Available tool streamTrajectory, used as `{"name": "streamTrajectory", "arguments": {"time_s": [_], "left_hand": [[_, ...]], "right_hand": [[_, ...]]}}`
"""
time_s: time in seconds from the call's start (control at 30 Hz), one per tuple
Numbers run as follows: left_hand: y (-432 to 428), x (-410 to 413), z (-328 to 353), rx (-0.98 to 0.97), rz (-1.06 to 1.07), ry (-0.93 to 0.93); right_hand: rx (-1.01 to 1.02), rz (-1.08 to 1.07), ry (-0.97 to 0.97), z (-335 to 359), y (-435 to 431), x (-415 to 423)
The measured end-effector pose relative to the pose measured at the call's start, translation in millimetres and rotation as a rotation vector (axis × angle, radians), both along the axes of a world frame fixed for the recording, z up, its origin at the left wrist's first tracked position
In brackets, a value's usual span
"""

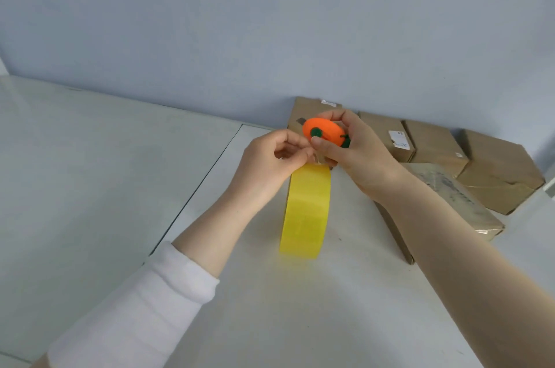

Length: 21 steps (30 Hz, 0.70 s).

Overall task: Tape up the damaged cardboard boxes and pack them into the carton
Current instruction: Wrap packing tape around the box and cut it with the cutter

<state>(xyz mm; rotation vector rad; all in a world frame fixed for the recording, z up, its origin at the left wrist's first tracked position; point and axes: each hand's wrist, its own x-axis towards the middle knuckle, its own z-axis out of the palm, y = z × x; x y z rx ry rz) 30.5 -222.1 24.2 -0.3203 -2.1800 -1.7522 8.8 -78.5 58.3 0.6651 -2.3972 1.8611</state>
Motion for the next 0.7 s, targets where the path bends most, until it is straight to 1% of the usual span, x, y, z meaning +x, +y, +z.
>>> {"name": "streamTrajectory", "arguments": {"time_s": [0.17, 0.27, 0.4, 0.53, 0.7], "left_hand": [[-3, -3, 4, -0.05, 0.005, -0.056], [-3, -4, 7, -0.113, 0.011, -0.074], [-1, -3, 11, -0.14, -0.013, -0.12], [5, -2, 13, -0.176, 0.007, -0.14], [7, -1, 10, -0.161, 0.023, -0.134]], "right_hand": [[0.0, -0.106, 0.113, -5, -2, -1], [-0.014, -0.147, 0.13, -6, -3, -1], [-0.055, -0.158, 0.096, -5, -1, -1], [-0.091, -0.16, 0.045, -3, 2, -2], [-0.098, -0.103, -0.031, -2, 6, -3]]}}
